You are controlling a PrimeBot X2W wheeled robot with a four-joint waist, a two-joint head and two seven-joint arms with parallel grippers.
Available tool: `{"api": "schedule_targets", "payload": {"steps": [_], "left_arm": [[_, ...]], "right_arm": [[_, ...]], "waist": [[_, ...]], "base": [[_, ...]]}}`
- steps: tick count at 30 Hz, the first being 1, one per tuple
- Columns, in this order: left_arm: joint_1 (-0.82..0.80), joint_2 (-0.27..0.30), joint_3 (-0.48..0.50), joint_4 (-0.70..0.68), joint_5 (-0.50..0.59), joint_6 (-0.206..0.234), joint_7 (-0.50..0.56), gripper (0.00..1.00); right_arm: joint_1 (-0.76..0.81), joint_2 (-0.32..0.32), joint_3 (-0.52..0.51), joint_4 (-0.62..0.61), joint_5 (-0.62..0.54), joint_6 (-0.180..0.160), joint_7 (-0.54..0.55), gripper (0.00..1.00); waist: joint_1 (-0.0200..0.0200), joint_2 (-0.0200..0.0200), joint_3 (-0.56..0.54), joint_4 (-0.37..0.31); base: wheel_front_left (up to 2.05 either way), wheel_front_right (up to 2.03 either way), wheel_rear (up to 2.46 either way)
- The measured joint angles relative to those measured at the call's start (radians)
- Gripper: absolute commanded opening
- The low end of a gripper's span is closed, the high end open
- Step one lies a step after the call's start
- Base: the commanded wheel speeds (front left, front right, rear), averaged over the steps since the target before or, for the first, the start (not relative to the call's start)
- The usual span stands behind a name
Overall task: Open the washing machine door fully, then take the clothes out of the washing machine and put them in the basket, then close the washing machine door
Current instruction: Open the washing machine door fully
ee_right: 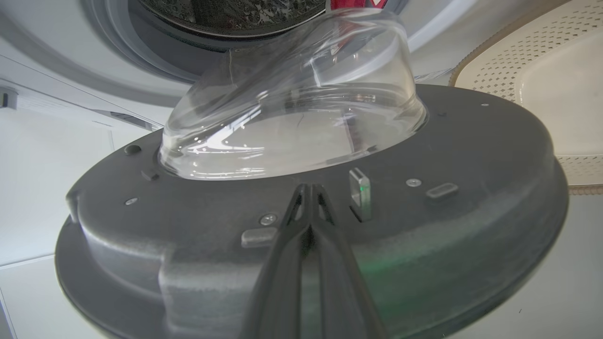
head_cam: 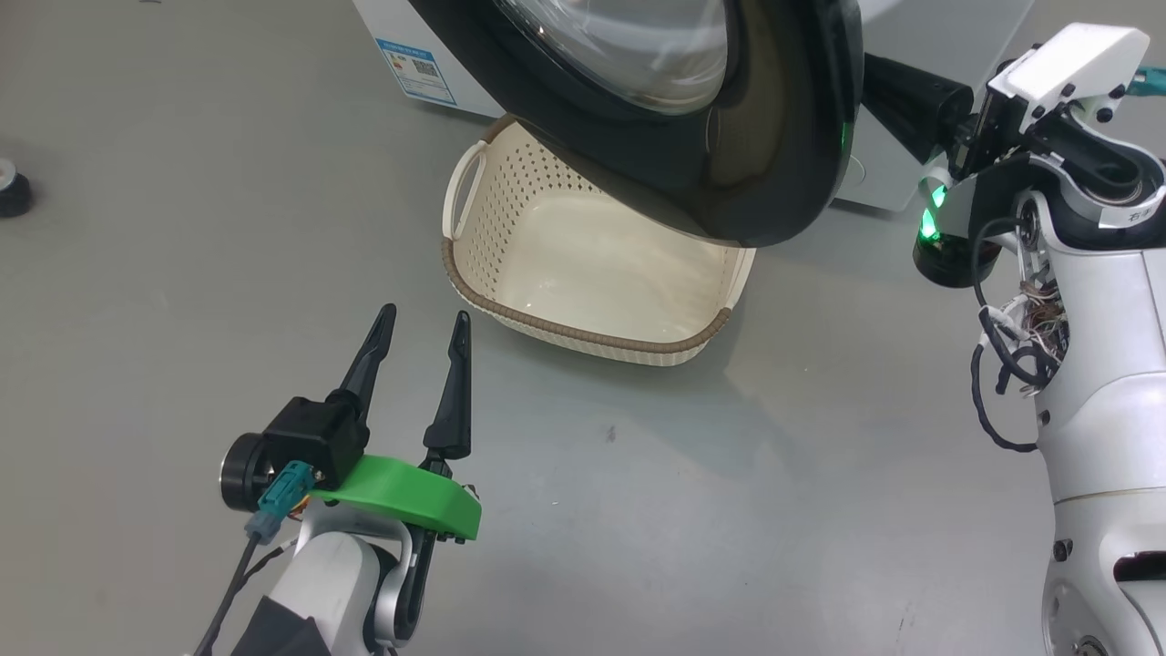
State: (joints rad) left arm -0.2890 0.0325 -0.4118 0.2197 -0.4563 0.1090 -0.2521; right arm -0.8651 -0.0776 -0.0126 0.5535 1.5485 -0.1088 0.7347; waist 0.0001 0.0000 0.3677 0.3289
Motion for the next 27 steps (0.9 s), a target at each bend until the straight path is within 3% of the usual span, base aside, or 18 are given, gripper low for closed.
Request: {"api": "schedule_targets", "payload": {"steps": [13,27], "left_arm": [[0.0,0.0,-0.003,0.013,0.0,0.0,0.0,1.0],[0.003,0.0,-0.01,0.015,0.0,0.0,0.0,1.0]], "right_arm": [[0.069,0.007,0.046,0.026,0.055,-0.007,0.045,0.0],[0.115,0.006,0.162,0.013,0.203,-0.01,0.067,0.0]], "waist": [[0.0,0.0,-0.049,0.005],[0.0,0.0,-0.07,0.016]], "base": [[0.0,0.0,0.0],[0.0,0.0,0.0]]}}
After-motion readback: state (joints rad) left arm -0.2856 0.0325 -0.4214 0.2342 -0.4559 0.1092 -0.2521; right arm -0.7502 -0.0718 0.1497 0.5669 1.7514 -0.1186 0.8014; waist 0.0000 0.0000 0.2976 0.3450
